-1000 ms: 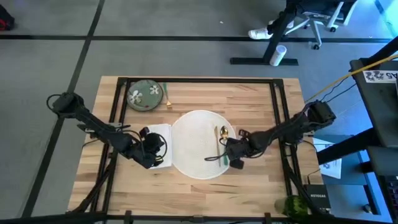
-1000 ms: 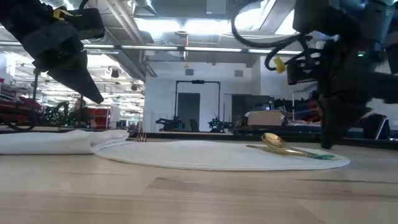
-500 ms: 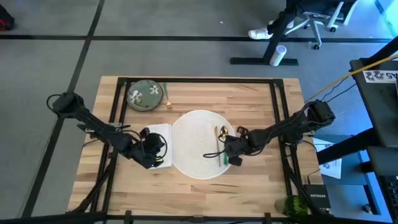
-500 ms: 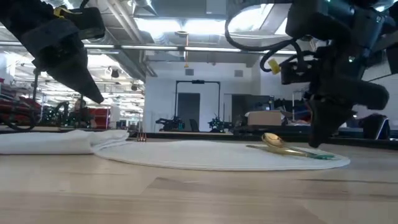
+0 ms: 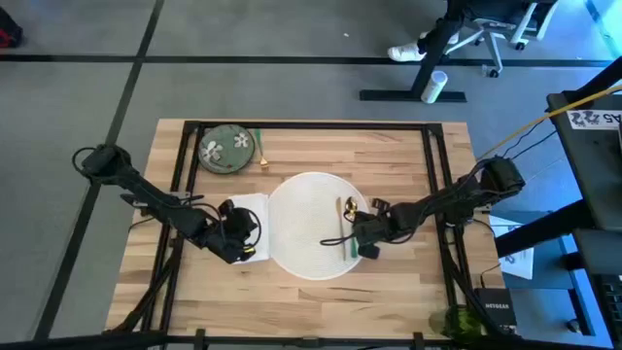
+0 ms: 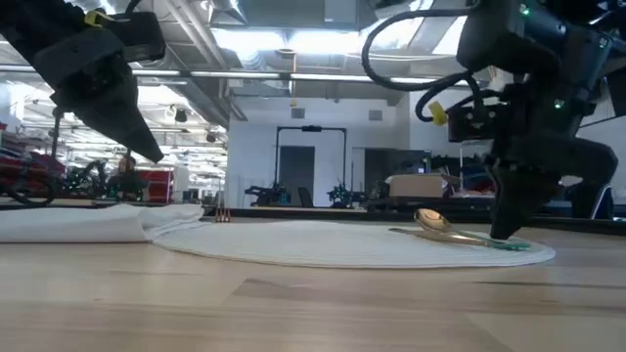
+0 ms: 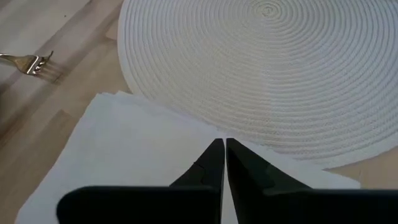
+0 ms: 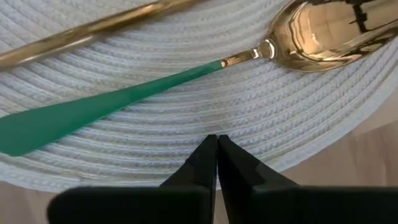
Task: Set table place
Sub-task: Adjust the white table mat, then move the green cup to the top right of the white table mat
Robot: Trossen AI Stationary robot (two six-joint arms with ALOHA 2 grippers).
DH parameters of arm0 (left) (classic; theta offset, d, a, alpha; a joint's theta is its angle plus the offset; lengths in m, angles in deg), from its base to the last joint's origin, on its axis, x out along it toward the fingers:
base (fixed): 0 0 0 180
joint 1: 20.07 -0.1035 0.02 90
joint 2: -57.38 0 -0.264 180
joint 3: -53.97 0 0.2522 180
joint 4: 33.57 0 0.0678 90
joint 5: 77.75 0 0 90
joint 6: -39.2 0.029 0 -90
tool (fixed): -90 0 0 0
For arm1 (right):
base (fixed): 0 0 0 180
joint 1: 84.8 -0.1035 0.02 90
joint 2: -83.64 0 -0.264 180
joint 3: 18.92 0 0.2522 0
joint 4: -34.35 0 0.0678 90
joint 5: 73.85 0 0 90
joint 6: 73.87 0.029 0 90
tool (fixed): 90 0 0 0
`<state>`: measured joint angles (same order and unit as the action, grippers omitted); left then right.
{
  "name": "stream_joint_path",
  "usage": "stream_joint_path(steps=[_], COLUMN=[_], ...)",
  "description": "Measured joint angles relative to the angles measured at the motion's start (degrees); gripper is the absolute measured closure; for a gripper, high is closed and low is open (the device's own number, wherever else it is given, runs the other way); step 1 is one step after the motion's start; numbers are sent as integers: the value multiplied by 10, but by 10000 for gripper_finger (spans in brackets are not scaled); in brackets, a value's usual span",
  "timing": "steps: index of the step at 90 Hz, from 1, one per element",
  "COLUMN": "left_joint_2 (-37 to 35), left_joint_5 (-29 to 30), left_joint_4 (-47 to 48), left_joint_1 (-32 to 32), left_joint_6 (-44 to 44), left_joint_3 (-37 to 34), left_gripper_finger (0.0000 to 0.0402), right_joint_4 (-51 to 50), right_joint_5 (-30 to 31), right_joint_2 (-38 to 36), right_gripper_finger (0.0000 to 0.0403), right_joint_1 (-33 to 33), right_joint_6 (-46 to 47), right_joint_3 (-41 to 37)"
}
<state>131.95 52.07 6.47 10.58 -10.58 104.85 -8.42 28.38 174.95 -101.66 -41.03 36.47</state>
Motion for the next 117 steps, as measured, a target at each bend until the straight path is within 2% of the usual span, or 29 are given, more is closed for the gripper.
stream_joint_path(steps=[28,61,79,99,117], left_joint_2=[0,0,0,0,0], left_joint_5=[-1,-1,-3,-3,-3], left_joint_4=[0,0,0,0,1], left_joint_1=[0,0,0,0,0], left_joint_6=[-5,-4,-6,4,7], left_joint_3=[0,0,0,0,0], left_gripper_finger=[402,402,402,402,402], right_joint_4=[-34,-48,-77,-149,-243], right_joint_5=[-23,-20,21,32,-35], right_joint_2=[0,-6,-47,-110,-168], right_gripper_finger=[403,403,403,403,403], right_joint_1=[-19,-56,-57,-57,-62], right_joint_6=[18,71,75,72,-11], right_joint_3=[-1,-2,-5,4,70])
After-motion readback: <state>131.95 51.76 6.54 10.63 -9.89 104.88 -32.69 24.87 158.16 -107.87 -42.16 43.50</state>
